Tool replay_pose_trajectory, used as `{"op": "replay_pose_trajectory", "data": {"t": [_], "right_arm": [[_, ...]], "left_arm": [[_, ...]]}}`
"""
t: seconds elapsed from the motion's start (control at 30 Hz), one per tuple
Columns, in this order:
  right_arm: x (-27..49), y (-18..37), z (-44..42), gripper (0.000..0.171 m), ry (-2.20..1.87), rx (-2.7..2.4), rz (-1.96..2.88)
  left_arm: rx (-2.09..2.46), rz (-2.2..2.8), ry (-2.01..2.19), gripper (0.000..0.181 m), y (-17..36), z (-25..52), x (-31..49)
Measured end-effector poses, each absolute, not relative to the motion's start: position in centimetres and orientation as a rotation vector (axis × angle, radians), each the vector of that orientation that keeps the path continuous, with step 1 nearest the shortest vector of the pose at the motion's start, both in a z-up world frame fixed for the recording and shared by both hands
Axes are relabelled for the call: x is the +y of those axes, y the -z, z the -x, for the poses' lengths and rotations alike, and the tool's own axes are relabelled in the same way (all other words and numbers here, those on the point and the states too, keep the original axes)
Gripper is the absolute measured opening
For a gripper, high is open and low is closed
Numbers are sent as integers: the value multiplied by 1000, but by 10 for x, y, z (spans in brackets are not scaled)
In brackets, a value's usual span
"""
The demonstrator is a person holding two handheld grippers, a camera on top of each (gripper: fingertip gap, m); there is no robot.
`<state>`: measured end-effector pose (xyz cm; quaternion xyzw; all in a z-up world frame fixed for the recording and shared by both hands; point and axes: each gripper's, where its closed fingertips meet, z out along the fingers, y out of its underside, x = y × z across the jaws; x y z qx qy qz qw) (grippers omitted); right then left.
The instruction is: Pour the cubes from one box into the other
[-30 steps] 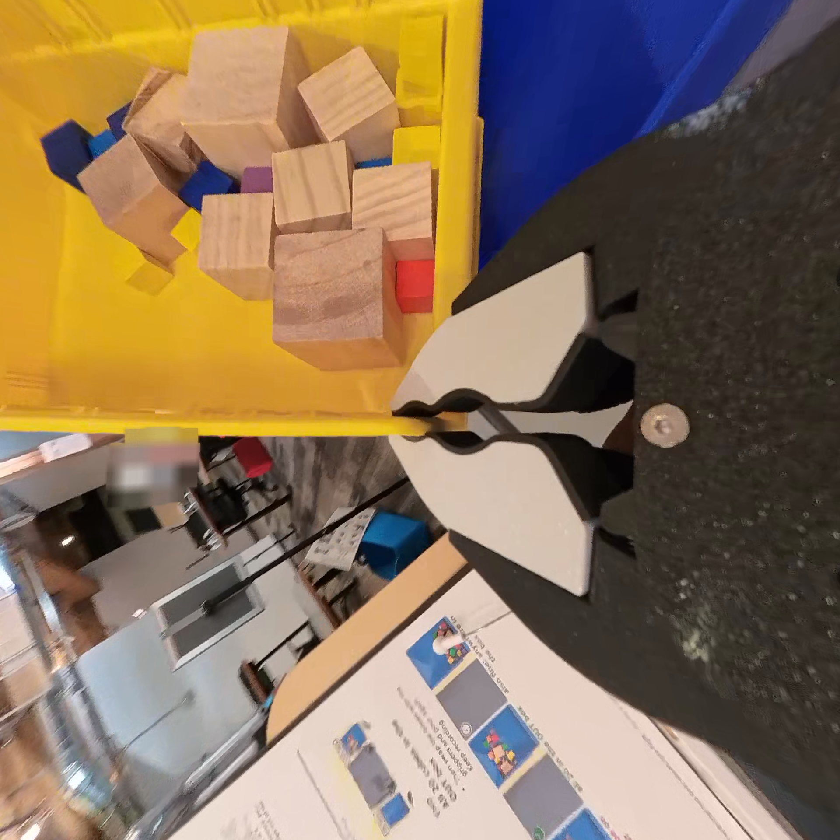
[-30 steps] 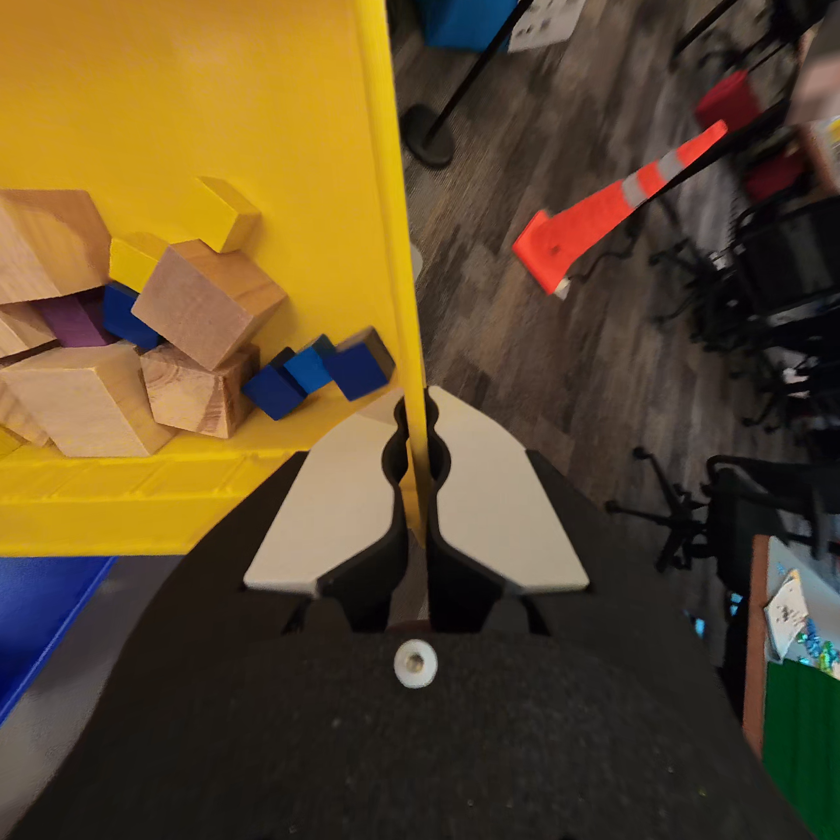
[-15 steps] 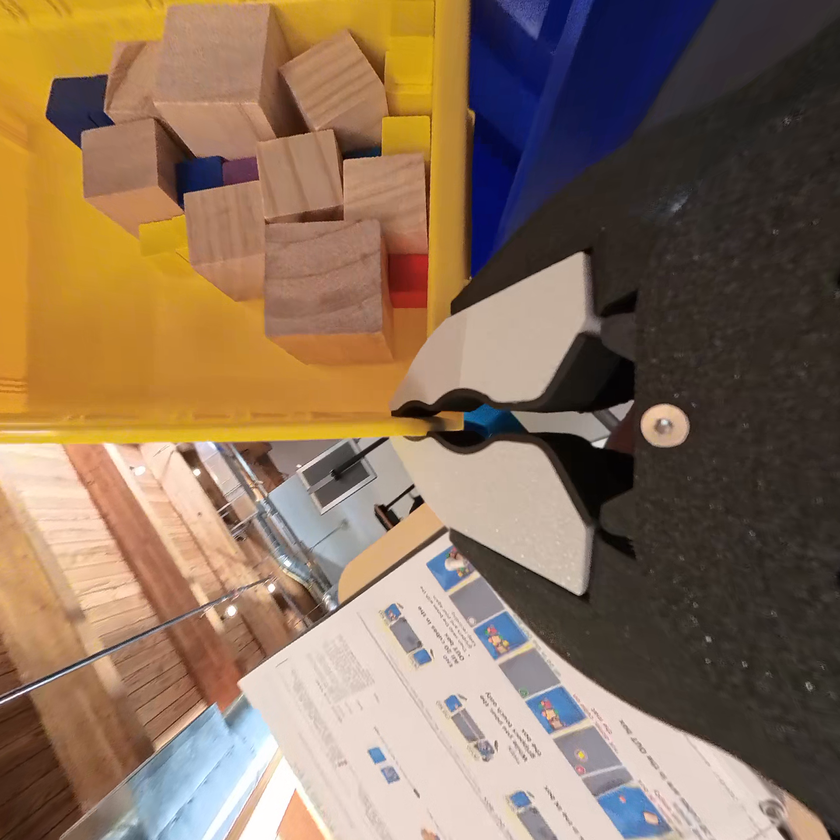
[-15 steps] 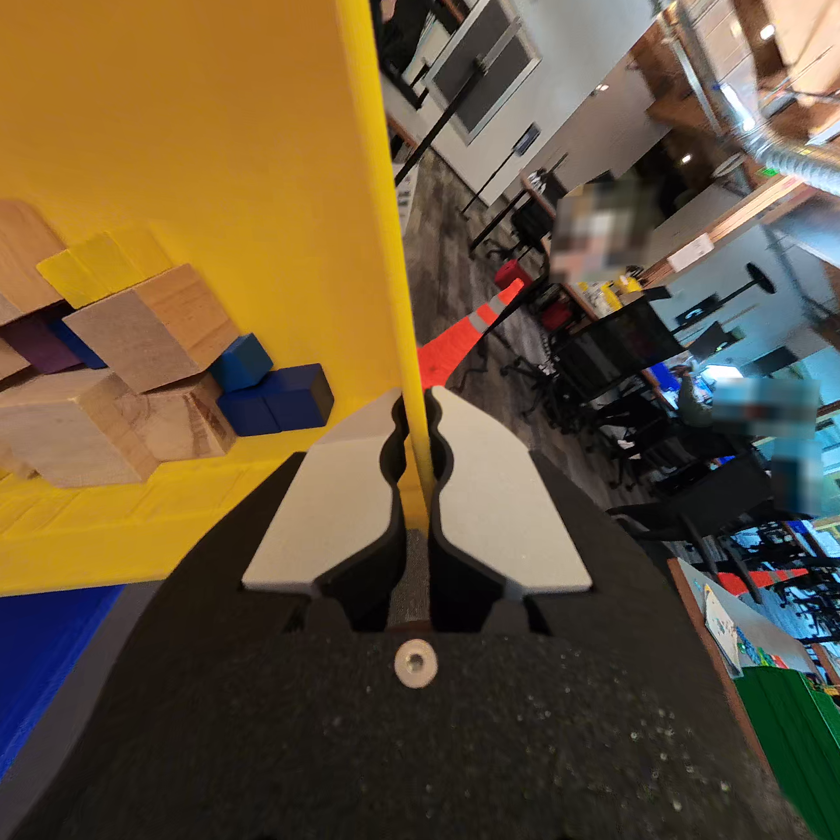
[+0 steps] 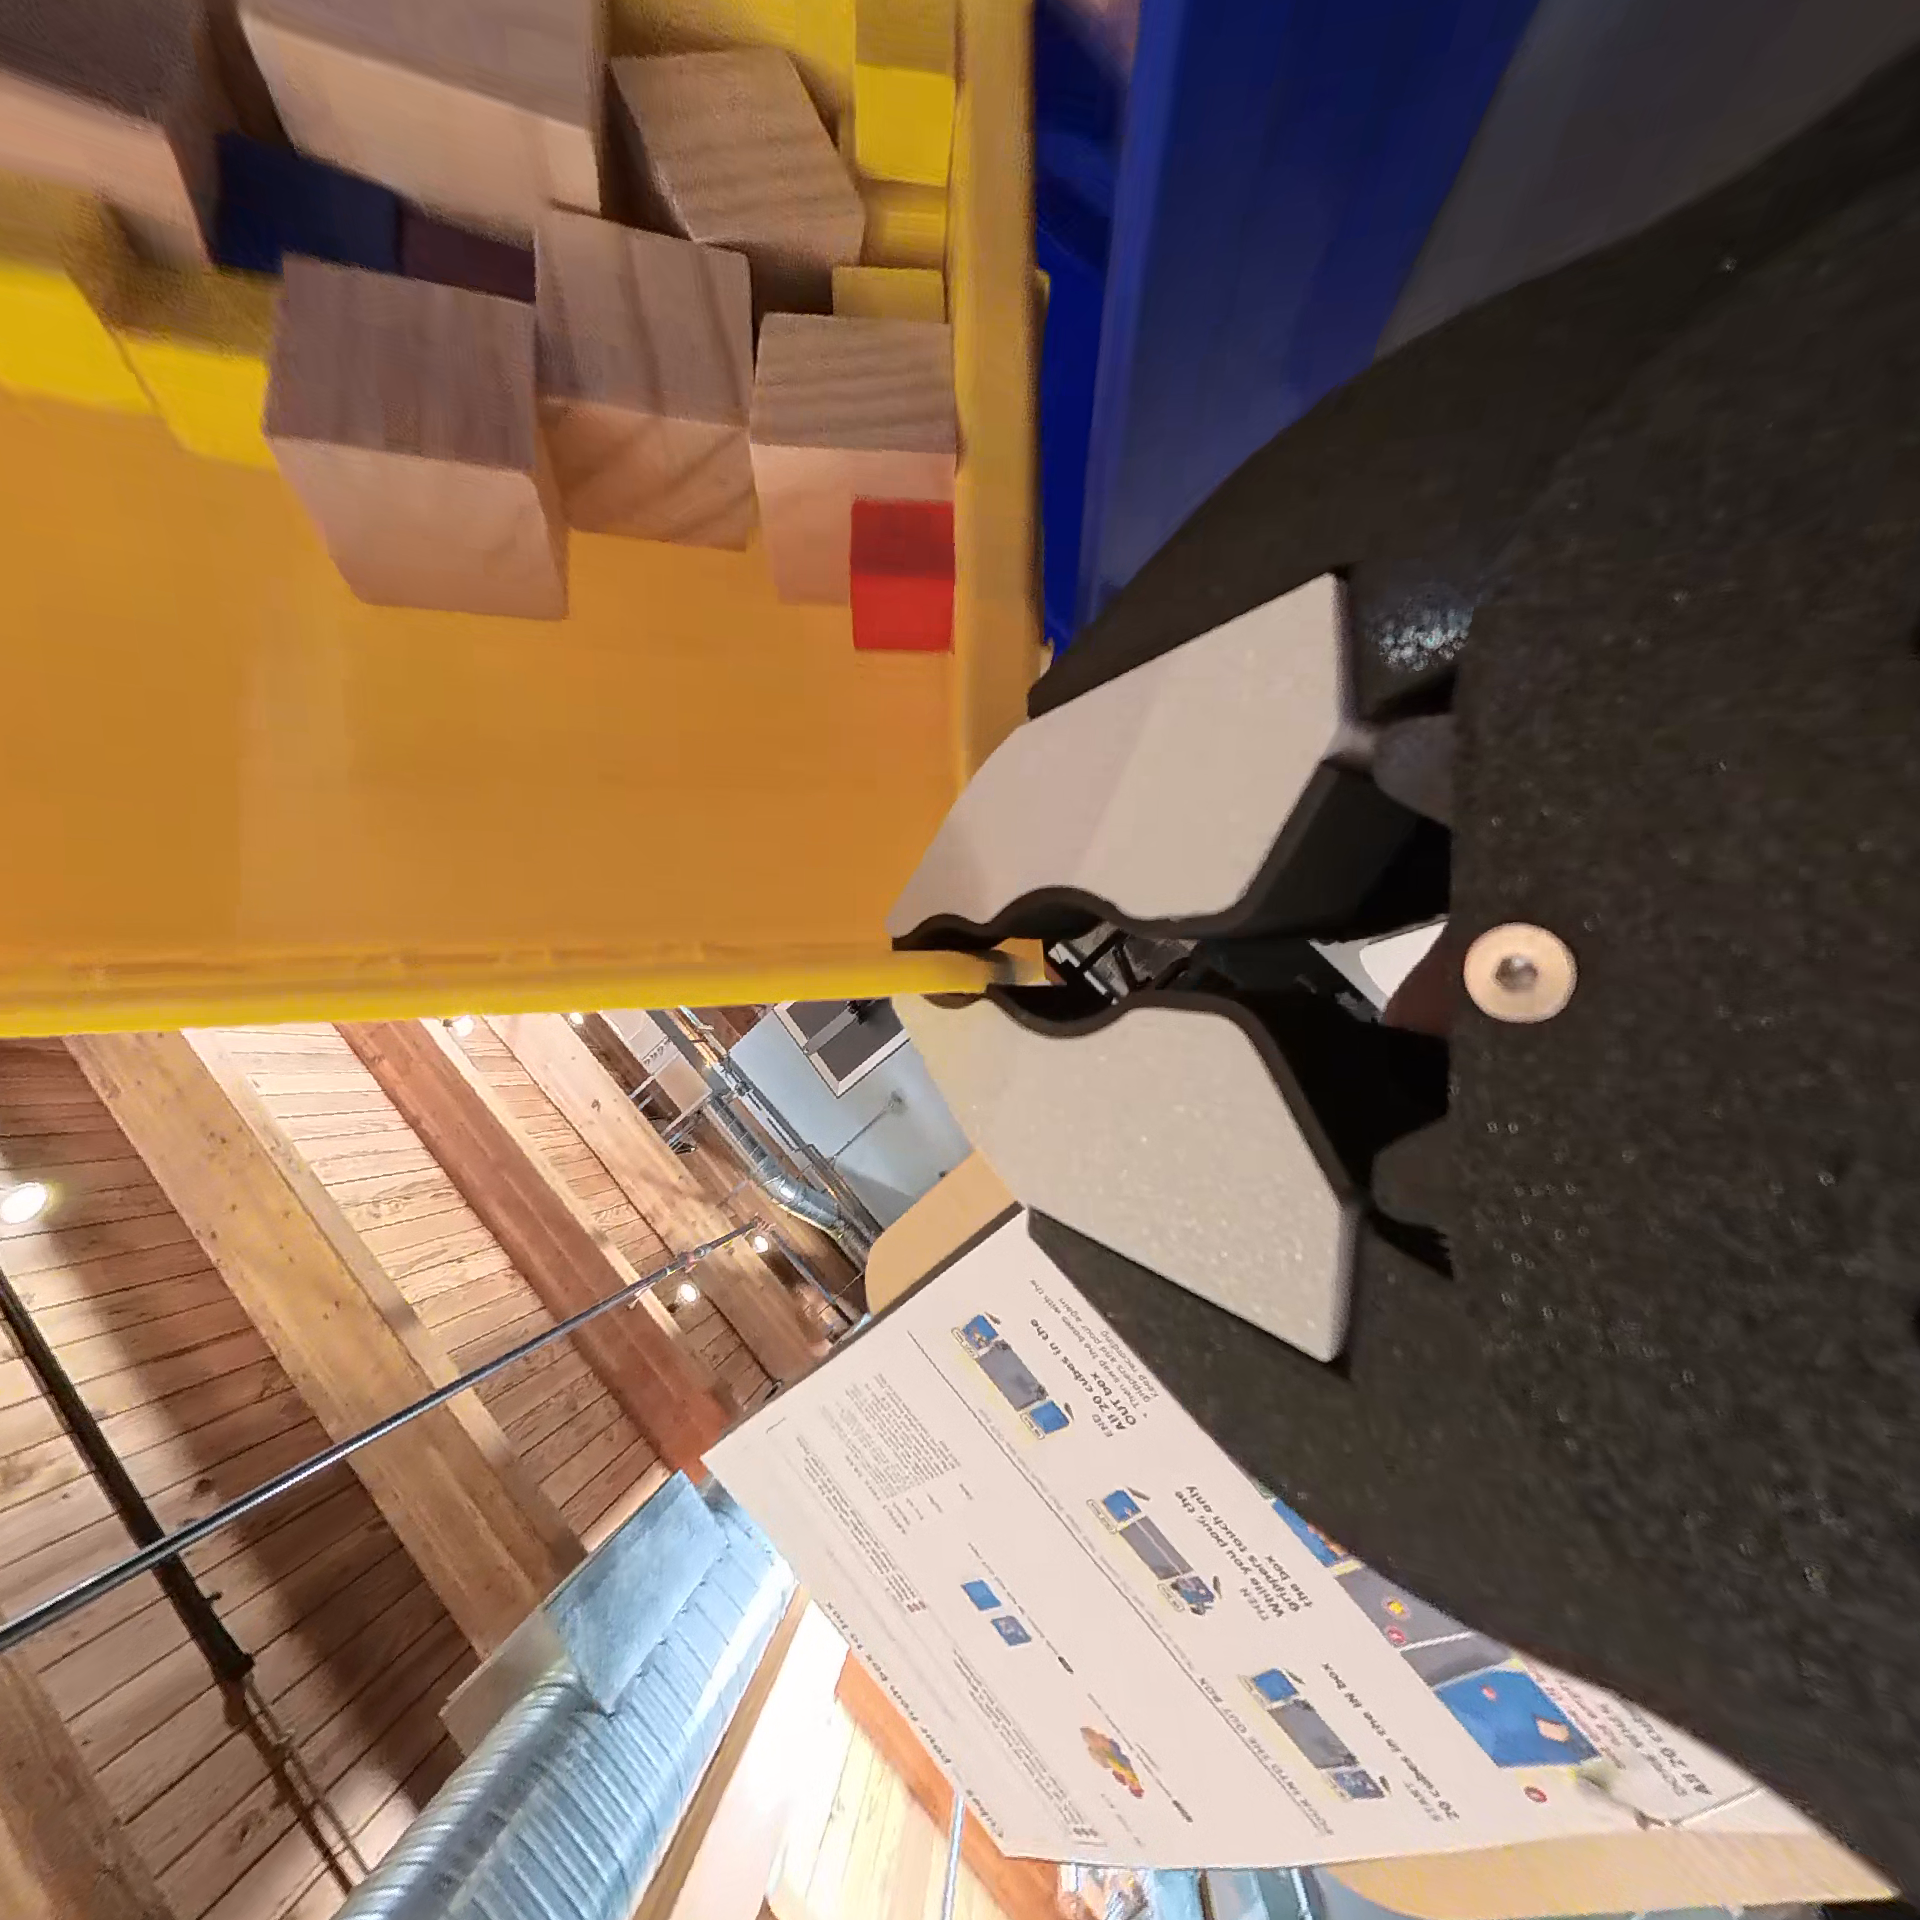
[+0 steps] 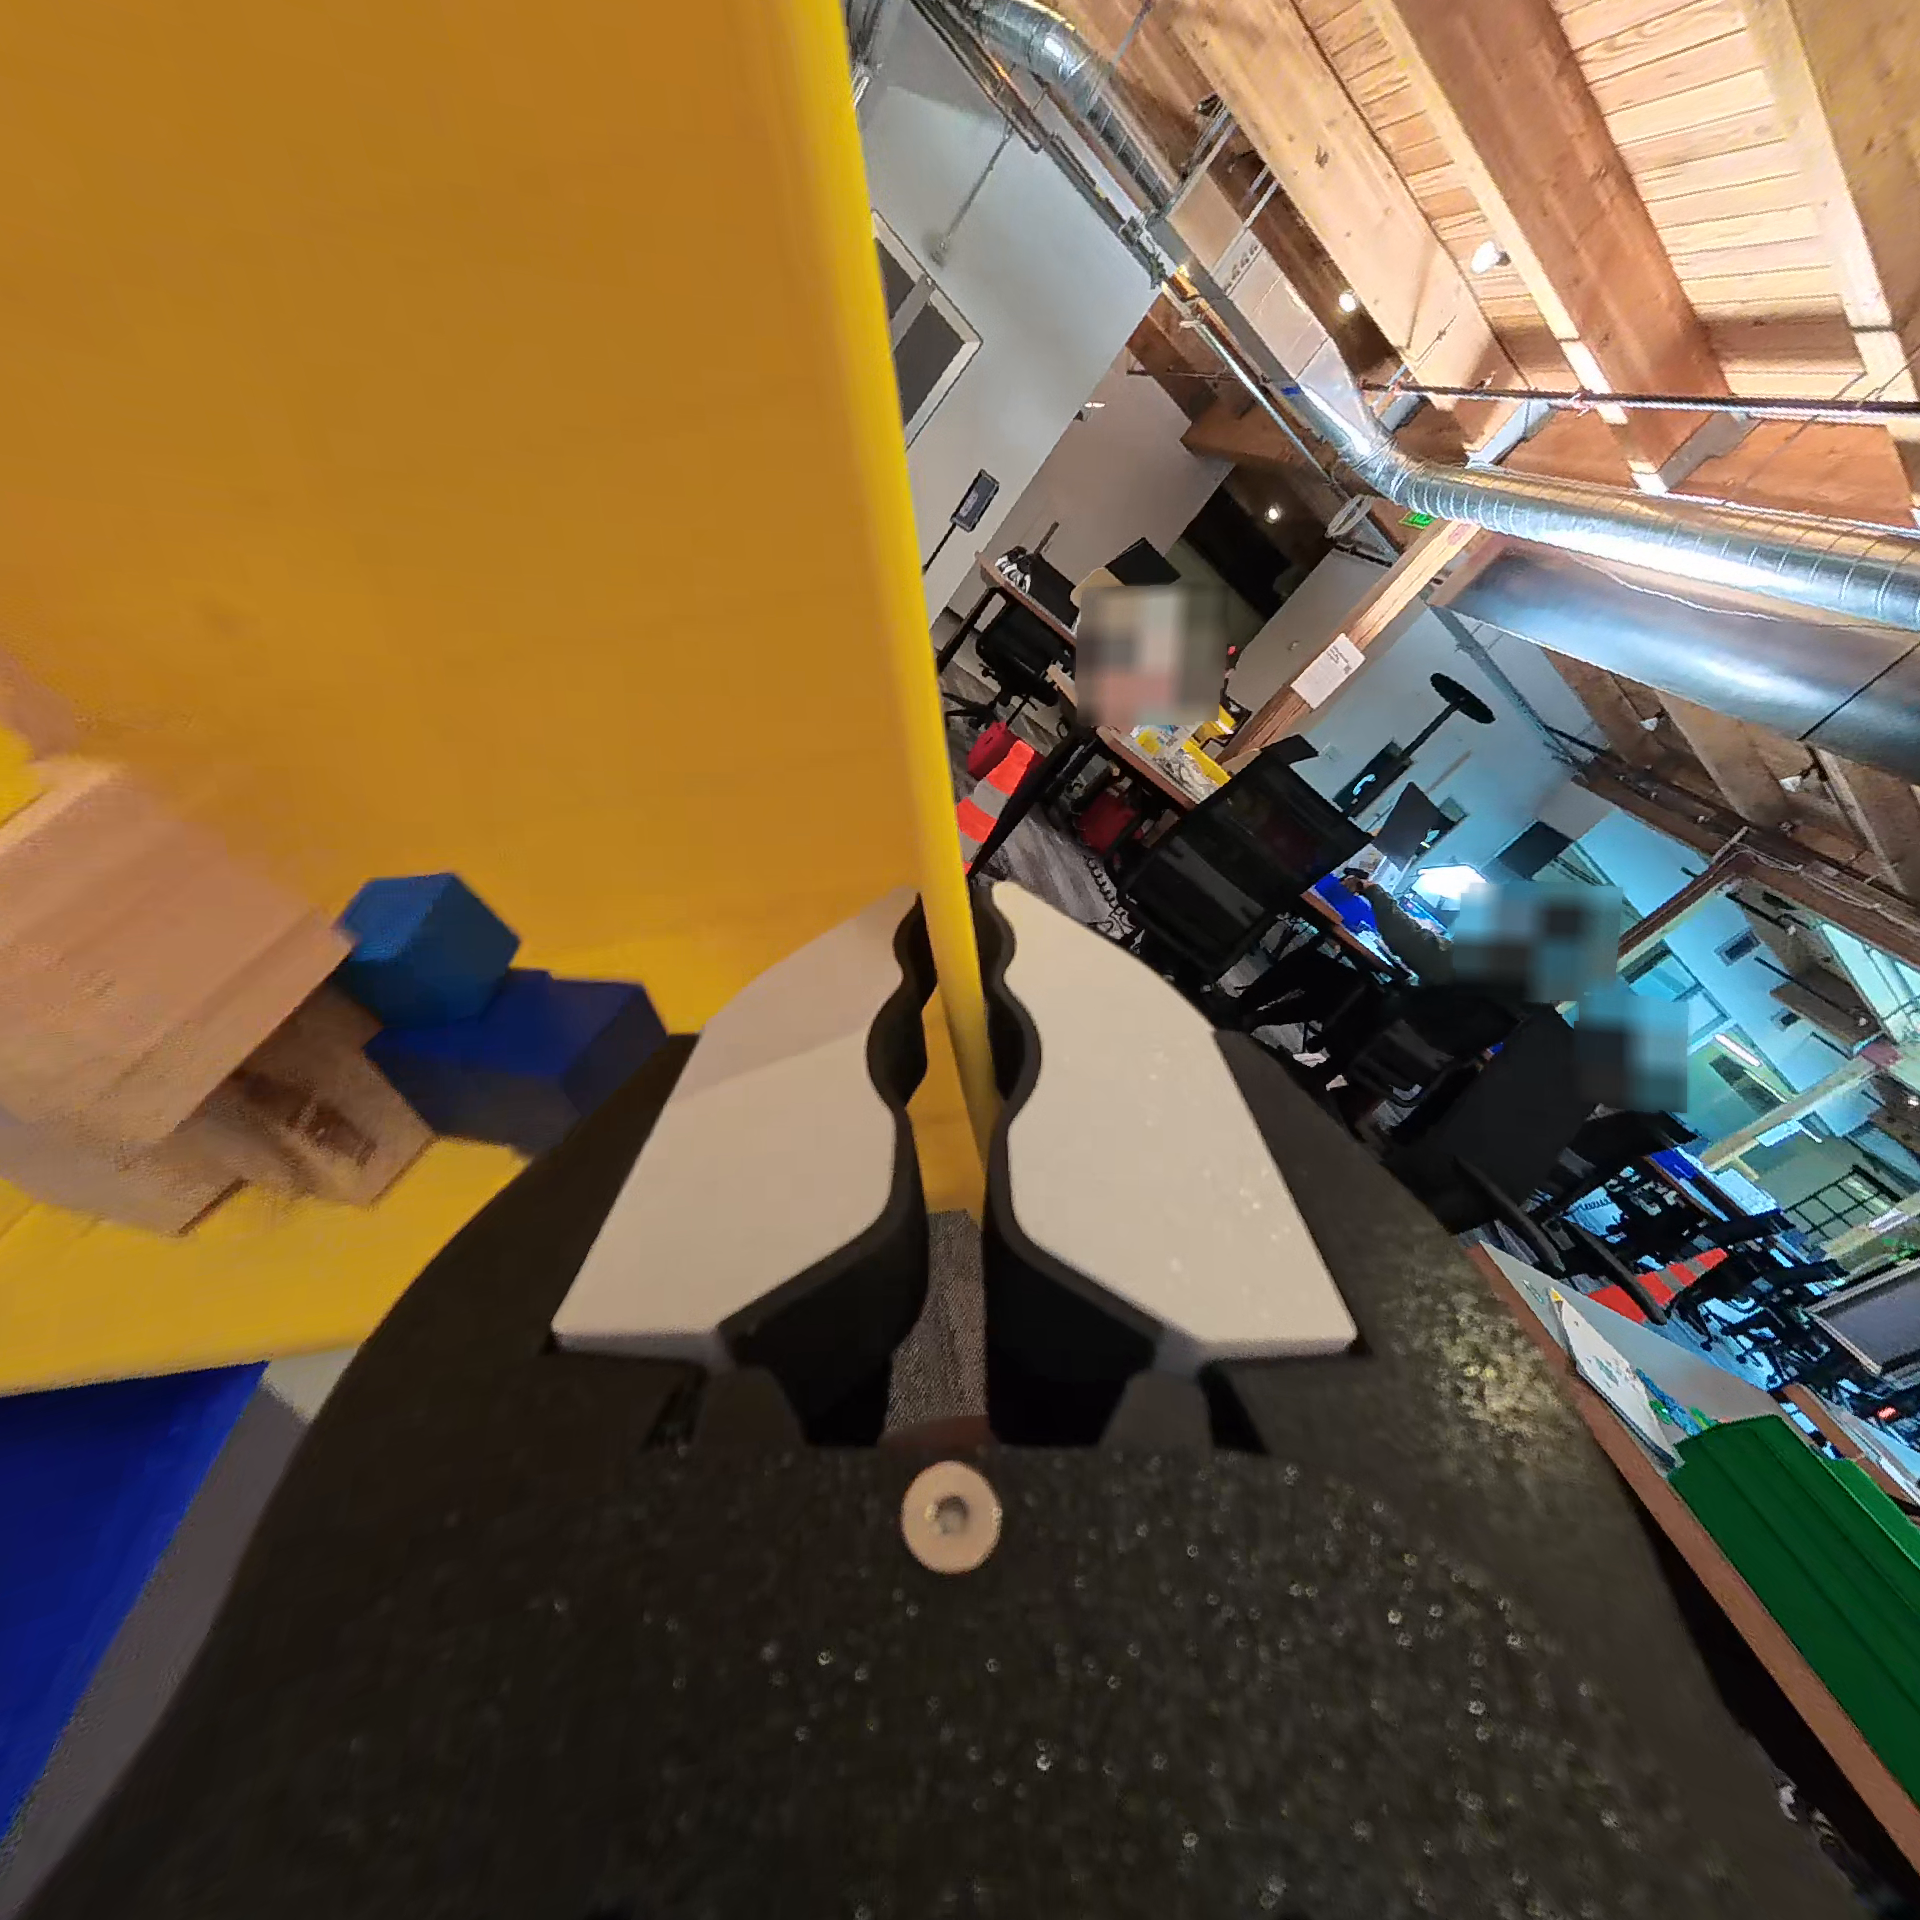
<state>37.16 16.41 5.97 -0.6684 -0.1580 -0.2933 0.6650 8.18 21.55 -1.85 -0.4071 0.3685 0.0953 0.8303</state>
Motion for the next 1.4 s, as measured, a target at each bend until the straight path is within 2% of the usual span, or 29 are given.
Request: {"op": "replay_pose_trajectory", "data": {"t": [0.57, 0.7, 1.03, 1.23, 1.4], "right_arm": [[156, -63, -360, 6, 703, -330, 1397], [146, -87, -362, 7, 712, -299, 1321], [124, -185, -338, 7, 781, -337, 1163], [128, -235, -251, 5, 647, -482, 1324], [156, -210, -118, 4, 530, -787, 1638]], "left_arm": [[751, 901, -234, 3, 19, -72, 234], [709, 852, -238, 3, -1, -75, 228], [571, 783, -243, 3, -79, -60, 213], [526, 959, -183, 4, -116, 25, 185], [602, 1311, -201, 3, -75, 157, 142]]}}
